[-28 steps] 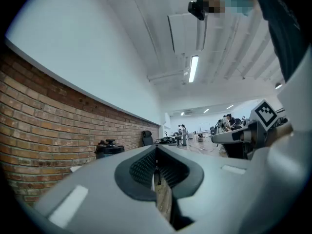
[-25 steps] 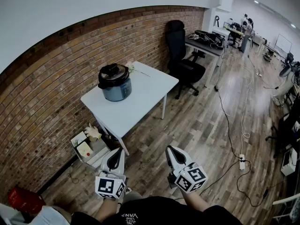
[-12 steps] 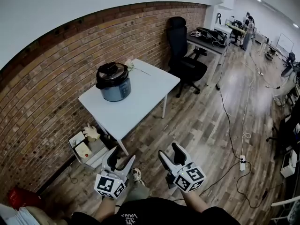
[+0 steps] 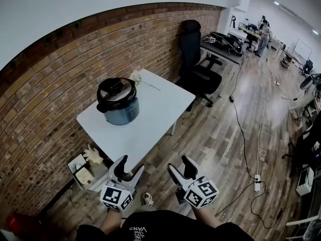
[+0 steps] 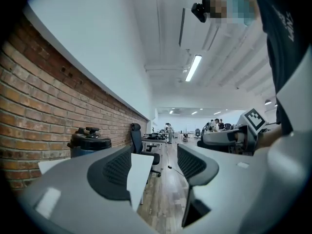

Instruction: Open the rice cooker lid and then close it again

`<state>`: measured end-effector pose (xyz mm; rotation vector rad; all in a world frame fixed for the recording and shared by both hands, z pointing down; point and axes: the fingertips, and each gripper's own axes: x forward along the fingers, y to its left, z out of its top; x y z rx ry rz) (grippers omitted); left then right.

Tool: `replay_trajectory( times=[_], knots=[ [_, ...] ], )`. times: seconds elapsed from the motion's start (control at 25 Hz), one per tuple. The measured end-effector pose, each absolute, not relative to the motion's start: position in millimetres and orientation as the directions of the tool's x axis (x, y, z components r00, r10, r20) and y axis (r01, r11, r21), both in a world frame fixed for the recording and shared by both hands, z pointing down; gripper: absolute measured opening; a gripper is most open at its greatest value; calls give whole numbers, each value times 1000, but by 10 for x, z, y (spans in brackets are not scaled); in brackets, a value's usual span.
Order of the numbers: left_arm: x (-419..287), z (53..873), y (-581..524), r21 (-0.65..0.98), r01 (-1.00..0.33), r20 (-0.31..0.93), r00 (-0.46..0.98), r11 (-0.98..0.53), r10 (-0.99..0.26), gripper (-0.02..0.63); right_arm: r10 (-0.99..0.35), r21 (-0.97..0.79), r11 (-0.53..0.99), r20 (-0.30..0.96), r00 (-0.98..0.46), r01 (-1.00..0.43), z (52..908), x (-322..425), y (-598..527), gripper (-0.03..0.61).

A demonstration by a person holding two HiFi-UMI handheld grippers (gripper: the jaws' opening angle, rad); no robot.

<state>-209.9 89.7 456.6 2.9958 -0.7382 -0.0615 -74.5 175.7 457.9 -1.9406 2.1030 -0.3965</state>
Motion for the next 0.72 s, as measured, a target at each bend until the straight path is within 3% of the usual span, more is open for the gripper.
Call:
replay_trajectory(
  times=[0.4, 0.72],
  knots=[
    [-1843, 4490, -242, 56, -446, -15, 894, -893, -448, 272, -996, -375, 75, 14, -87, -924, 4596, -531, 616, 296],
    [-1767, 4591, -760, 50, -525, 24, 851, -849, -525, 272, -983, -400, 141, 48, -175, -906, 4713, -338, 26, 296]
  ],
)
